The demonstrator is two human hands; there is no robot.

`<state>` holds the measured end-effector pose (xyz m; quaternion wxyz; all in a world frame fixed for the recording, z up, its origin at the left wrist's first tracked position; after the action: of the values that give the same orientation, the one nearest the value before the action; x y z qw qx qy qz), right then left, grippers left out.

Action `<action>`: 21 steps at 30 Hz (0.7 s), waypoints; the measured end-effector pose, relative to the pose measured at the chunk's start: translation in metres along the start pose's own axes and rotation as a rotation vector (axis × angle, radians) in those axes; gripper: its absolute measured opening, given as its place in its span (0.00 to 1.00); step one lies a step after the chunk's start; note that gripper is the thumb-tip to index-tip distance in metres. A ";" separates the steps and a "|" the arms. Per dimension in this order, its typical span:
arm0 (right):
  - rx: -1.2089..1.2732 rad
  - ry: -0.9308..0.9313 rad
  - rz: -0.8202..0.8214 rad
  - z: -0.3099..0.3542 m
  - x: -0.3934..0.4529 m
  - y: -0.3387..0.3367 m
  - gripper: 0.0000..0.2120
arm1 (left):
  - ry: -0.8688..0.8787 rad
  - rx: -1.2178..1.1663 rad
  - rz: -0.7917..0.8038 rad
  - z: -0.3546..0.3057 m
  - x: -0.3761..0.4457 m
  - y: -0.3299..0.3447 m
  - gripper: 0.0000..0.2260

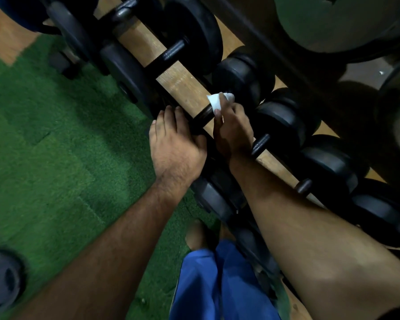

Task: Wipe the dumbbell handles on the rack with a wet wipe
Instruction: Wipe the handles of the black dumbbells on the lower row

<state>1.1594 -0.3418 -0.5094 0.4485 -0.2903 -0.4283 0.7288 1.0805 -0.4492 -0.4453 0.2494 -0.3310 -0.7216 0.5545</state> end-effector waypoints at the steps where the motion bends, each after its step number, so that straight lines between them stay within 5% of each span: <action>1: 0.021 0.030 0.010 0.002 0.001 -0.001 0.22 | 0.000 0.003 0.003 0.000 0.000 -0.001 0.32; 9: 0.421 0.408 0.086 0.034 0.018 0.004 0.23 | -0.015 0.002 0.012 -0.002 0.000 -0.001 0.33; 14: 0.649 0.480 -0.041 0.030 0.015 0.004 0.21 | -0.026 -0.016 -0.001 0.000 0.001 0.001 0.33; 21: 1.054 1.052 -0.166 0.047 0.027 0.011 0.23 | -0.033 -0.036 0.036 0.001 0.001 0.000 0.34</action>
<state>1.1057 -0.3374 -0.4986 0.7273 -0.3140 0.2280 0.5661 1.0796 -0.4489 -0.4458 0.2212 -0.3392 -0.7294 0.5514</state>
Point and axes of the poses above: each hand's wrist, its own x-axis towards the middle knuckle, its own y-axis out of the palm, z = x × y, the point moved 1 cm from there along x, towards the middle knuckle, and after that the axes turned 1 degree about -x, right-handed, at the moved point
